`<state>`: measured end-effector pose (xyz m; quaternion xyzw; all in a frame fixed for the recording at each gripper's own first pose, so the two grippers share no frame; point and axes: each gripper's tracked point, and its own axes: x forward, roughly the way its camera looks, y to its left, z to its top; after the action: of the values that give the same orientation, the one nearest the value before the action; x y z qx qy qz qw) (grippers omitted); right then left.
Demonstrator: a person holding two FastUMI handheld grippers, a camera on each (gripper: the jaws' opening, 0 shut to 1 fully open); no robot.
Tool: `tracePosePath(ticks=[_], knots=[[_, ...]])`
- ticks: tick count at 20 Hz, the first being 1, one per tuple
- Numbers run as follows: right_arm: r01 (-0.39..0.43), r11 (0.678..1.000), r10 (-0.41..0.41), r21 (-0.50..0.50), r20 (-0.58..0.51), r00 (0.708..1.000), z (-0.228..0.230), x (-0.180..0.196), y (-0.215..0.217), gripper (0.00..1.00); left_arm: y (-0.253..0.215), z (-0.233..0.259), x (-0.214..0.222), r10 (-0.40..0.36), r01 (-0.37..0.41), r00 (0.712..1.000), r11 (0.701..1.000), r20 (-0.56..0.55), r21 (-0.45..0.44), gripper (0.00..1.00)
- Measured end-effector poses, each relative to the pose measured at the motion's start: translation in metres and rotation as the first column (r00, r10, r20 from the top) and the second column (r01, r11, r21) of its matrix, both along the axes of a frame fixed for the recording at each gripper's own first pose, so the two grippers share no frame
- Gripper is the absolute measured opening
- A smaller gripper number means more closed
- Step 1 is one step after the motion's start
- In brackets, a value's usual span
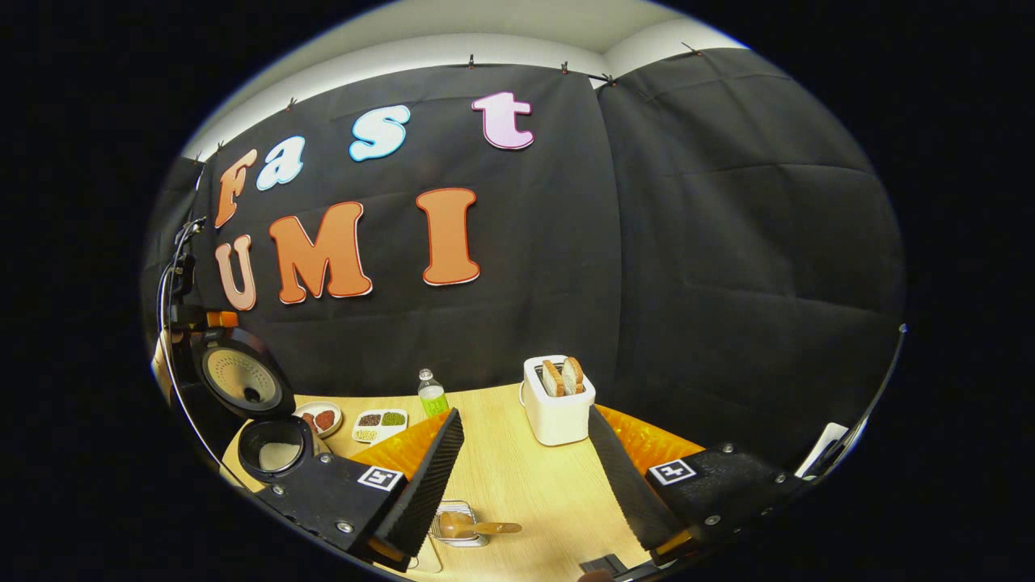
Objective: Close the left gripper, press the button to open the rice cooker; take a wooden spoon from the chopstick holder with the right hand, scoop a spoonful of rice and pour it into the rice cooker, then put the wooden spoon back into the chopstick holder.
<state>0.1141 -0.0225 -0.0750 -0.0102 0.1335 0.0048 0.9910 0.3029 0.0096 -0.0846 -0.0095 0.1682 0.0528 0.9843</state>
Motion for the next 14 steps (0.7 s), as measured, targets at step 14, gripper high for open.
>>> tracePosePath(ticks=[14], knots=[[-0.069,0.997,0.068,0.04,0.022,0.997,0.002,-0.003,0.015,0.95,-0.063,-0.09,-0.131,-0.07,0.068,0.996,0.997,-0.047,-0.035,1.0]])
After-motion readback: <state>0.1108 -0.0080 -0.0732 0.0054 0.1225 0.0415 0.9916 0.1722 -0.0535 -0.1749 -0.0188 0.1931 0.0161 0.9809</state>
